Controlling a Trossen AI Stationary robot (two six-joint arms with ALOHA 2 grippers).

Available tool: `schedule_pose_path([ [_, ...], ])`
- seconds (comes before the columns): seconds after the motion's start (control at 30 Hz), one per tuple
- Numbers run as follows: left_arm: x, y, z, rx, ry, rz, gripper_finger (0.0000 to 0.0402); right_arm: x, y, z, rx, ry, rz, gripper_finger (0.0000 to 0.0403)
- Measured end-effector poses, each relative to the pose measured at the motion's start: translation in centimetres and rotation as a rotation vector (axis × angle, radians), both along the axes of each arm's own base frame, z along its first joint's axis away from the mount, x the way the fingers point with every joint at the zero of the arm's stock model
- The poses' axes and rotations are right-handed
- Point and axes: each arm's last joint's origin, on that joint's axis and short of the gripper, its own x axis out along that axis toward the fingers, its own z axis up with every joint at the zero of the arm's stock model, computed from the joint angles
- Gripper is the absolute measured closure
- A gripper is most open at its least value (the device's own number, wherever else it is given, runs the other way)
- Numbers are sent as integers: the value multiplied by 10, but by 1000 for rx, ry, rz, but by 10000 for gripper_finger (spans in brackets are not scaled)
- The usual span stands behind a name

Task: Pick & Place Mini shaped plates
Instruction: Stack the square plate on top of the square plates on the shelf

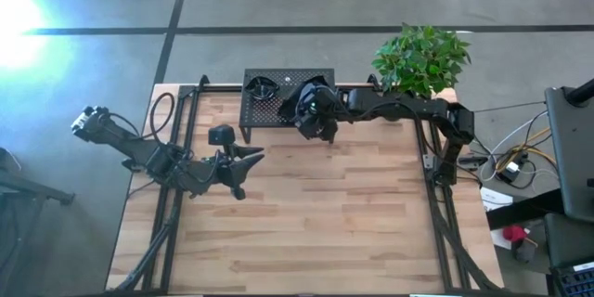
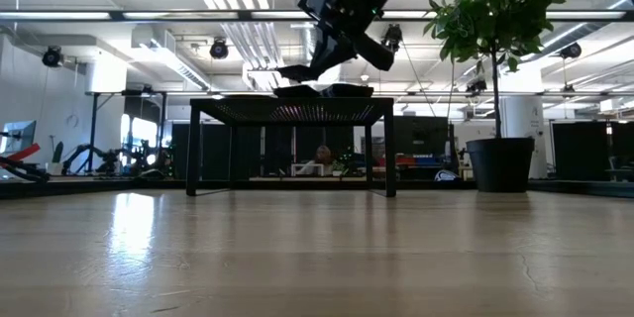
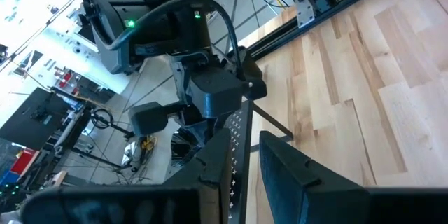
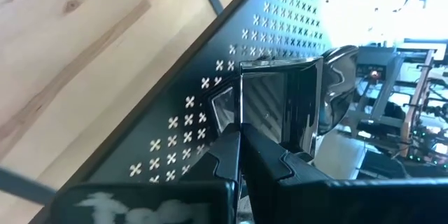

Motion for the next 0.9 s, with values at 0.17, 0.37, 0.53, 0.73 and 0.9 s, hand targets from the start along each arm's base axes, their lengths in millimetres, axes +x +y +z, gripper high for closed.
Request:
schedule_pose_path([
  [0.17, 0, 0, 0, -5, -2, 1, 330, 1, -1, 1, 7, -21, 9, 394],
  [0.37, 0, 0, 0, -11, -5, 2, 330, 1, -3, 0, 7, -18, 10, 394],
  [0.53, 0, 0, 0, -11, -6, 2, 330, 0, -3, -2, 9, -13, 15, 394],
  [0.73, 0, 0, 0, -12, -6, 3, 330, -1, -7, -5, 1, -3, 13, 394],
  [0.9, 0, 0, 0, -12, -6, 3, 330, -1, -11, -6, -34, -3, 38, 394],
])
